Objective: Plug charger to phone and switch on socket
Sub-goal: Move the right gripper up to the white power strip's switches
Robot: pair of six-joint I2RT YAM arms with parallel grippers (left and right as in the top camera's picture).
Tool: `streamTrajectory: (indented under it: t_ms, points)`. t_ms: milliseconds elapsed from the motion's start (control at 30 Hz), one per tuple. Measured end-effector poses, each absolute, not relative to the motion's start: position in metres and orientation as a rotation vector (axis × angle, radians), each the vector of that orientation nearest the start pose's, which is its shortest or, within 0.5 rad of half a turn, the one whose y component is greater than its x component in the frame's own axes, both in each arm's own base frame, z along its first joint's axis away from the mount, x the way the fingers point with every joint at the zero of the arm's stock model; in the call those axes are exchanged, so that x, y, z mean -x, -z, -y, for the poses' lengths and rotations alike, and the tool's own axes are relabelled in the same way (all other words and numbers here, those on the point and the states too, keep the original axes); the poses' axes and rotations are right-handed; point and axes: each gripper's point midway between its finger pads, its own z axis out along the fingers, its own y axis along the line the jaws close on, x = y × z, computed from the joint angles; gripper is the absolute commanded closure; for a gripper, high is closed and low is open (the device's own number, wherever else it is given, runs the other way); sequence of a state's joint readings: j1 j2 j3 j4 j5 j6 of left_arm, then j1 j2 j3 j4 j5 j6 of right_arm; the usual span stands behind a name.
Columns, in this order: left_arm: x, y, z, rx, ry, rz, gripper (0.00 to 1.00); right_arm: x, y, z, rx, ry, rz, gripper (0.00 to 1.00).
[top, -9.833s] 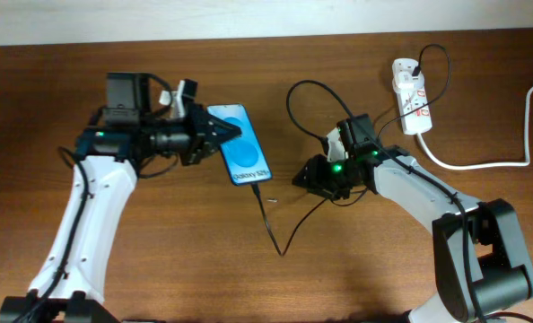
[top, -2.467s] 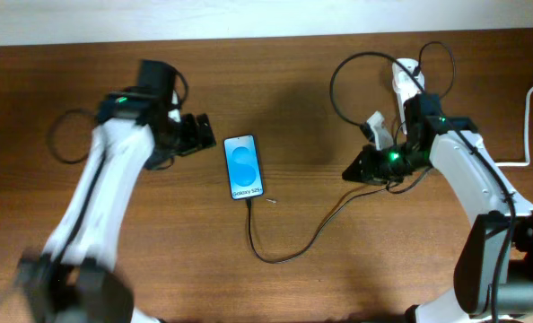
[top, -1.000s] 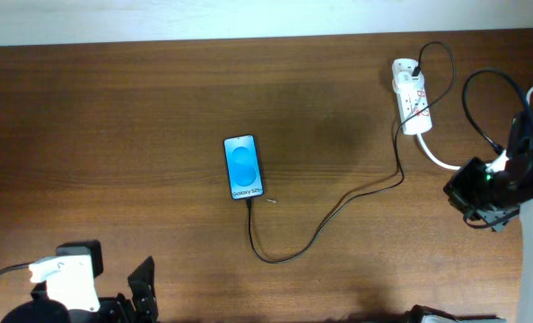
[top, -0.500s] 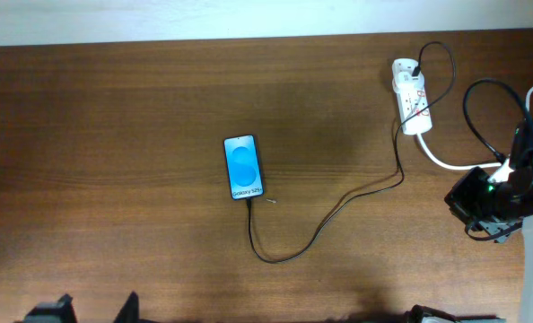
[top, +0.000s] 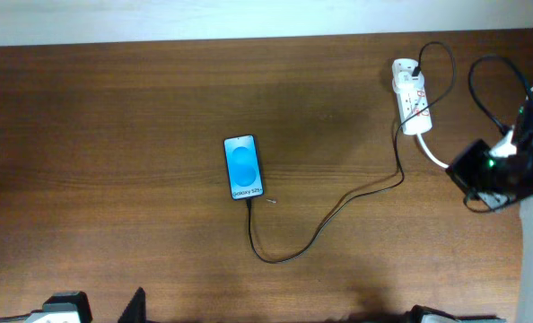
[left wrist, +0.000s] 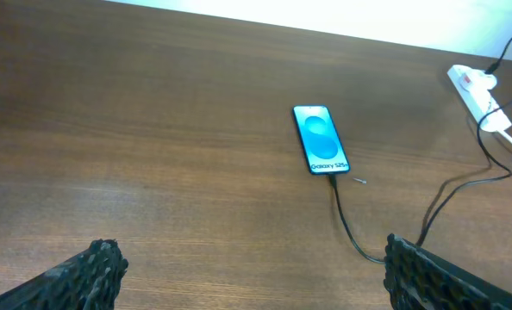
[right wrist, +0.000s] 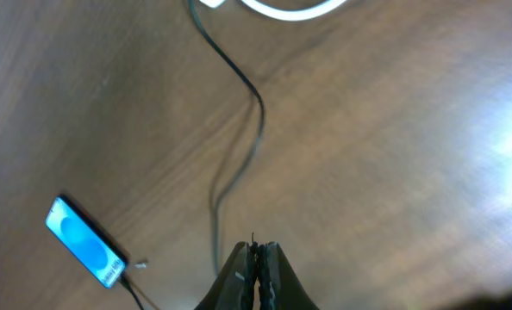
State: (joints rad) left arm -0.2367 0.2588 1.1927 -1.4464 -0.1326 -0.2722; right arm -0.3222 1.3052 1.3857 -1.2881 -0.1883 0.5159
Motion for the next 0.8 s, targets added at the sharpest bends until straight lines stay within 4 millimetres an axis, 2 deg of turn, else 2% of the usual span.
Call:
streamTrajectory:
  t_ms: [167,233,300,467,633,700,800]
  points:
    - [-0.079,-0.294,-0.006,0.123,0.166,-2.078,0.01,-0.323,-0.191,0.064,-1.096,-0.454,-2.556,0.96]
    - [-0.078,-0.293,-0.006,0.123,0.164,-2.082,0.01,-0.337,-0.182,0.071,-1.135,-0.512,-2.544,0.96]
    - [-0.077,-0.292,-0.006,0.123,0.162,-2.089,0.01,-0.351,-0.176,0.086,-1.186,-0.550,-2.512,0.96]
    - [-0.077,-0.291,-0.007,0.125,0.158,-2.090,0.01,-0.383,-0.184,0.132,-1.228,-0.555,-2.363,0.96]
    - [-0.077,-0.291,-0.009,0.132,0.146,-2.088,0.01,-0.407,-0.186,0.175,-1.288,-0.540,-2.198,0.96]
    - [-0.077,-0.291,-0.009,0.133,0.143,-2.088,0.01,-0.417,-0.182,0.185,-1.306,-0.544,-2.153,0.96]
    - [-0.078,-0.292,-0.009,0.133,0.144,-2.086,0.01,-0.436,-0.165,0.197,-1.335,-0.561,-2.111,0.96]
